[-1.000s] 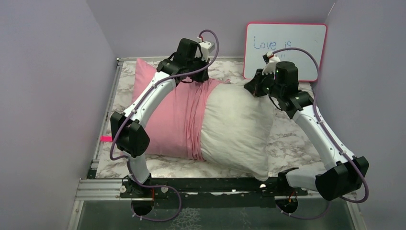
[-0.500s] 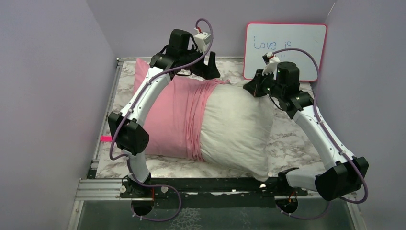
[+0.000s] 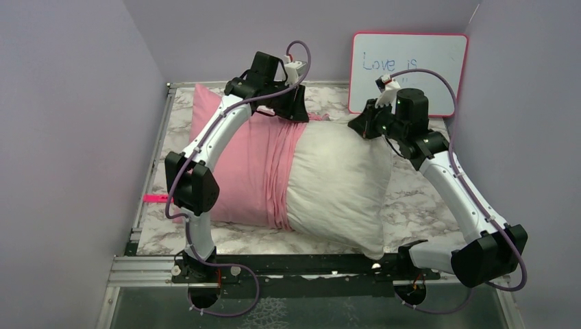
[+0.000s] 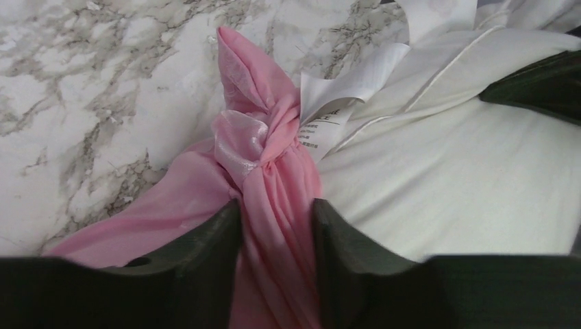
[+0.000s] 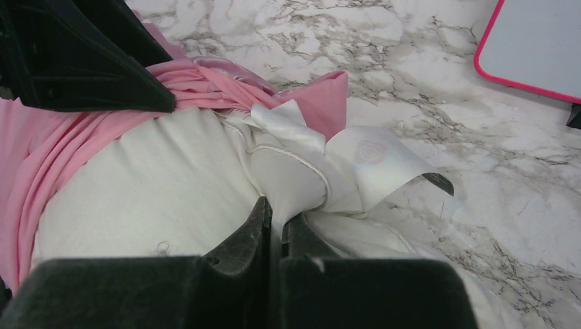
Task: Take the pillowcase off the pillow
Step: Remove the pillow from the pillowcase.
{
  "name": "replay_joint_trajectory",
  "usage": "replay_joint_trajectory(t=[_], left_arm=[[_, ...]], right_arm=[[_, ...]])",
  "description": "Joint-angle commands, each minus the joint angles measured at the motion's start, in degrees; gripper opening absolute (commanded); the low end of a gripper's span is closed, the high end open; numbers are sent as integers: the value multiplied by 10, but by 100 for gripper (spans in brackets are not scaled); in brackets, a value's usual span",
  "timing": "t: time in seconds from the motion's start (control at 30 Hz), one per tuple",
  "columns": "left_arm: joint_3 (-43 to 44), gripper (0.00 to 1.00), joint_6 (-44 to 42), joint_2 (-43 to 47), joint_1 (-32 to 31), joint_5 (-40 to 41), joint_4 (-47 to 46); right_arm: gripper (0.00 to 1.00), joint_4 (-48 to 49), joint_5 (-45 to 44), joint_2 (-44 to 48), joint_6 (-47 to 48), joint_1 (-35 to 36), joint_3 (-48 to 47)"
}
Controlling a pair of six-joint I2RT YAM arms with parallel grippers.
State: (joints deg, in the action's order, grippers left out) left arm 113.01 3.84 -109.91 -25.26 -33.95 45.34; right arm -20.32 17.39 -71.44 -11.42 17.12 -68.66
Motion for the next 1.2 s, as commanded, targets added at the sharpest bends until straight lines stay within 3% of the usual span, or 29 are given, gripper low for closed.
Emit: replay_joint_trajectory(t=[0.0,0.1,0.13,0.4,0.57,0.7,0.83,0.93,1.17], left_arm=[[0,28,-17,7,-1,-25,3],[-2,4,-20,12,-1,1,4],[-4,0,-21,15,-1,18,4],[-23,0,-61,55,20,280,25],[3,0,-96,55,65,404,58],[28,0,-103,50,89,399,77],[37,0,-95,51,89,265,71],[35,0,-78,48,86,209,65],[6,0,-82,59,68,176,41]], right_arm=[[1,64,0,35,6,-3,-20],[1,61,-11,36,5,-3,-21],[1,58,-20,37,5,-3,-23],[1,-8,-288,35,-18,-3,-38],[1,-59,-336,11,-37,-10,-70],[1,-59,-323,8,-41,-13,-72],[1,-56,-259,8,-35,-13,-71],[1,-63,-194,4,-20,-13,-82],[35,-75,-65,-11,12,-13,-125]])
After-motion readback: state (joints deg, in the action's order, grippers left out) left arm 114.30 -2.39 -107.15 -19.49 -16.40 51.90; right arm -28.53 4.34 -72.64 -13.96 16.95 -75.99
